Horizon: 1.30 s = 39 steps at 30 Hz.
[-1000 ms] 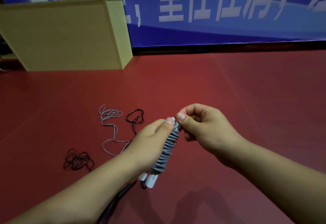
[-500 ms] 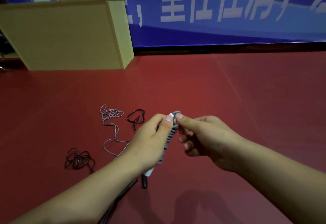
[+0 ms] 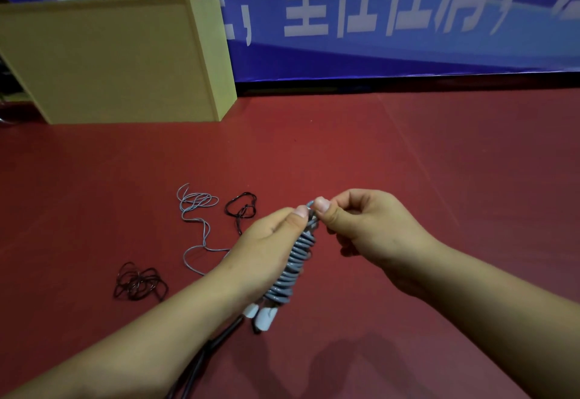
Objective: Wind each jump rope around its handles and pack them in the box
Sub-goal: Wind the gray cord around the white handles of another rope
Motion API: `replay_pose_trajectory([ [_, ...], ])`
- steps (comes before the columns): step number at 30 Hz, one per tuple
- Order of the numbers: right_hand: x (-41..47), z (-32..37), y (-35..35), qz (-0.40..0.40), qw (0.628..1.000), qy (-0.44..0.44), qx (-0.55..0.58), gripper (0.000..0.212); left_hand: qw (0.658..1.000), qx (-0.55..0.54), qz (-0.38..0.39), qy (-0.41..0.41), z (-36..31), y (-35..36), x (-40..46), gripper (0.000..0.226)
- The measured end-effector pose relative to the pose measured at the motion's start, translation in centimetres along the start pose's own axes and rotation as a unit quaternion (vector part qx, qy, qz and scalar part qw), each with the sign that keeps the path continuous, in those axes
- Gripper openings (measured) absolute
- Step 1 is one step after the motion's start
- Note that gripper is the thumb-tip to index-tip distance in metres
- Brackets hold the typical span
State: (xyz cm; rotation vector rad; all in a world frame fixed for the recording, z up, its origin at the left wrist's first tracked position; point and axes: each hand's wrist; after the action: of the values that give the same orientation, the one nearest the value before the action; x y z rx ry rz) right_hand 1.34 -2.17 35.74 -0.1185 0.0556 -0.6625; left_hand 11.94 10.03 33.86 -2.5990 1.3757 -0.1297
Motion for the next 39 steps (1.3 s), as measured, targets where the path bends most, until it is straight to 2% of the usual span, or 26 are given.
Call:
replay_pose_trajectory([
  [2,0.0,0.0,0.0,0.011,1.000,0.003,0.021,0.027,1.000,0.005,0.010,0.001,0.0,0.0,0.0,0.042],
  [6,0.1,0.0,-0.1,0.015,0.999,-0.012,0.029,0.023,1.000,-0.011,0.008,-0.012,-0.1,0.1,0.0,0.032],
  [11,0.2,0.0,-0.1,-0.005,0.998,-0.008,0.057,0.025,0.998,-0.051,0.001,-0.025,-0.6,0.4,-0.1,0.030],
  [15,-0.2,0.3,-0.1,0.016,0.998,-0.003,0.059,0.029,0.999,-0.043,0.003,-0.029,-0.9,0.4,-0.2,0.031],
  [21,-0.1,0.5,-0.4,0.064,0.990,0.086,0.088,0.025,0.999,-0.032,0.017,-0.027,-0.9,0.4,-0.3,0.036],
  [27,-0.2,0.5,-0.5,0.098,0.976,0.136,0.142,0.015,0.999,-0.016,0.038,-0.028,-0.9,0.2,-0.5,0.028],
  [29,-0.2,0.4,-0.5,0.089,0.979,0.120,0.135,0.019,0.999,-0.014,0.040,-0.032,-0.9,0.3,-0.5,0.029],
  [34,-0.2,0.2,-0.3,0.057,0.998,0.011,0.039,0.015,0.999,-0.015,0.037,-0.030,-0.5,0.3,-0.5,0.036],
  [39,-0.2,0.1,-0.1,0.009,0.997,-0.073,0.008,0.017,0.998,0.039,0.047,0.015,-0.5,-0.4,-0.5,0.052],
])
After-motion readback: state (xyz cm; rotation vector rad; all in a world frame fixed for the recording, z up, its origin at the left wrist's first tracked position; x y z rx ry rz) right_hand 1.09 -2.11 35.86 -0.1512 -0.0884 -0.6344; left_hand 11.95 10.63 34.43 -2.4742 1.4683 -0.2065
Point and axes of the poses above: each hand's wrist, its own x-axis towards the middle knuckle, its own y-axis out of the palm, z = x × y
